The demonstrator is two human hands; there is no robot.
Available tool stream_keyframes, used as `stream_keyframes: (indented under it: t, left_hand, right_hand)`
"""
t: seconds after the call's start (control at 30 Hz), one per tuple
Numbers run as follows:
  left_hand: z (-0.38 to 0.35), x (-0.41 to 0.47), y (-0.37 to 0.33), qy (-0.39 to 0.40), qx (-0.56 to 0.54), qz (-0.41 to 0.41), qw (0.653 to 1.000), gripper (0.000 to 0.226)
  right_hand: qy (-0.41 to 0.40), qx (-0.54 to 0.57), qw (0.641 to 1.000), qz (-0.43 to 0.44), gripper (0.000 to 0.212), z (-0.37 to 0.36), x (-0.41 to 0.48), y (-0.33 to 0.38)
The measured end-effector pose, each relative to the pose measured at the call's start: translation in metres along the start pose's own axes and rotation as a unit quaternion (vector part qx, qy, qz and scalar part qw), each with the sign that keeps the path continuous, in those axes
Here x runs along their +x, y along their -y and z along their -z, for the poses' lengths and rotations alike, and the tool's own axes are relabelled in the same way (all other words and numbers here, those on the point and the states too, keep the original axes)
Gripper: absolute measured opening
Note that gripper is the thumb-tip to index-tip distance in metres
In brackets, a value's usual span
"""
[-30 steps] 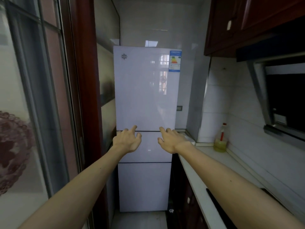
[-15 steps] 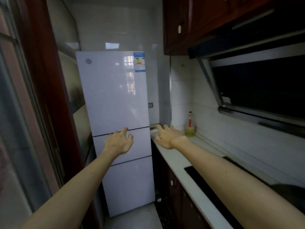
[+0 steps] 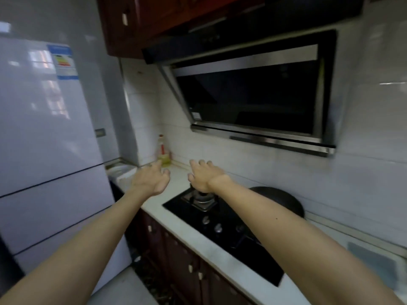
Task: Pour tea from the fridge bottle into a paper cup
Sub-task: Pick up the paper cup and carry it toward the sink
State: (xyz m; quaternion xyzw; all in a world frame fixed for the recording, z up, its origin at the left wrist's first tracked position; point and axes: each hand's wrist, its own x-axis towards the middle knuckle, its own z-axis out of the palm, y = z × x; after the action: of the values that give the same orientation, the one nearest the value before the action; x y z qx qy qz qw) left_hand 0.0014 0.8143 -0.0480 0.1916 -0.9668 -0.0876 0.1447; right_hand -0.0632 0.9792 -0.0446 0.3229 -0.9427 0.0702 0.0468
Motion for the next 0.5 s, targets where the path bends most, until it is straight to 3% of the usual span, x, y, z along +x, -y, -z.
stream_keyframes:
  t: [0.27,0.5]
  left_hand:
    - [-0.05,-0.024,-0.164,0.058,-0.079,-0.131,0.986,0.051]
    - [-0.086,-0.062,-0.29,0.099,-0.113,-0.24,0.959,0.053]
  right_hand:
    - [-0.02,-0.027,0.99,-0.138,0.052,0.019,-0.089,-0.129]
    - [0.008,-0.041,0.959,-0.281,0.056,0.039,-0.191,-0.255]
